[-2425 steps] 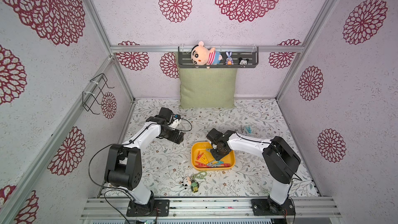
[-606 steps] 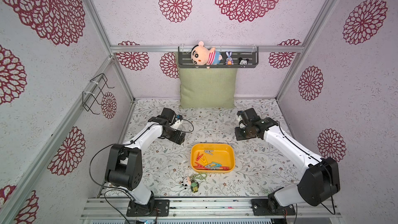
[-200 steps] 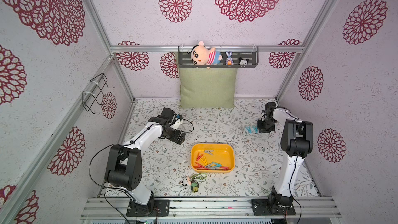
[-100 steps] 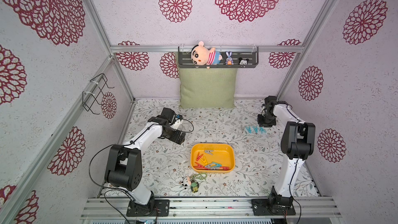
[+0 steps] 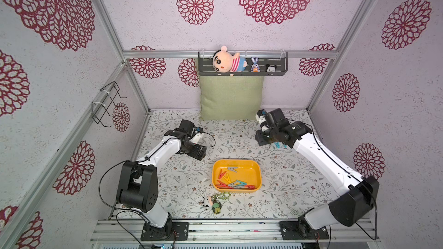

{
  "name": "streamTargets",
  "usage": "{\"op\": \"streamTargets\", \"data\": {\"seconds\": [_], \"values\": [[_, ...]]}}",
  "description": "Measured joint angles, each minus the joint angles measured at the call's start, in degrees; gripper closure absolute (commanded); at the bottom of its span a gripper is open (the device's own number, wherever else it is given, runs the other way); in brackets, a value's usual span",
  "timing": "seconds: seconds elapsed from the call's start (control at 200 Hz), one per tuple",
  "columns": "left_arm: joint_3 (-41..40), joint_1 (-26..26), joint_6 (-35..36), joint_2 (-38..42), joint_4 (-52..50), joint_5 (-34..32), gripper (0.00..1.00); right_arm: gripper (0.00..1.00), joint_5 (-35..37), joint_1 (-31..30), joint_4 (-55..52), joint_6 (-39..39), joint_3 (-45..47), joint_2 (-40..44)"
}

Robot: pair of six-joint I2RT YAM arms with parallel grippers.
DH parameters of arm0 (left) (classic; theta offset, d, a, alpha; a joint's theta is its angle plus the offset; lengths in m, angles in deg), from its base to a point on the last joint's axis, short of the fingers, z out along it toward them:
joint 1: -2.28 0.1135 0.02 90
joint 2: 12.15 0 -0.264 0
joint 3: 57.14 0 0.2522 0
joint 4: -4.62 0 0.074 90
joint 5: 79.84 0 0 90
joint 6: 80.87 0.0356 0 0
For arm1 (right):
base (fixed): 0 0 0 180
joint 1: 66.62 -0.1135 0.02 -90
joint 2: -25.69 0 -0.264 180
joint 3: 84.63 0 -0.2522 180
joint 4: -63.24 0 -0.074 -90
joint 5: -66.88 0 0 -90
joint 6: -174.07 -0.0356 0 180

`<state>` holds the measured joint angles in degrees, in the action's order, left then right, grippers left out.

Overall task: Take the clothespins out of the storage box
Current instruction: Pick up the clothespin from the storage box.

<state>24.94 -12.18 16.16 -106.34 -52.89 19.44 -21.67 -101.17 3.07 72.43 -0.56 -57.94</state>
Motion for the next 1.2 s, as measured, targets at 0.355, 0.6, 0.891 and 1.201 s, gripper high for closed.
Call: {"op": "streamTargets", "data": {"seconds": [0.355, 0.6, 0.891, 1.201], "values": [[-0.1, 0.6, -0.2, 0.0, 0.1, 0.0, 0.01, 0.67, -3.2, -15.8, 5.1, -0.4, 12.5, -2.3], [-0.2, 1.1, -0.2, 0.0, 0.2, -0.4, 0.01, 0.67, -1.3, -19.8, 9.7, 0.6, 12.5, -11.2], [-0.2, 1.1, -0.2, 0.0, 0.2, -0.8, 0.01, 0.68, 3.0, -19.7, 12.6, 3.8, 12.5, -16.9], [-0.2, 1.1, -0.2, 0.0, 0.2, -0.9, 0.01, 0.68, 4.6, -18.6, 14.8, 6.3, 12.5, -20.8]]}}
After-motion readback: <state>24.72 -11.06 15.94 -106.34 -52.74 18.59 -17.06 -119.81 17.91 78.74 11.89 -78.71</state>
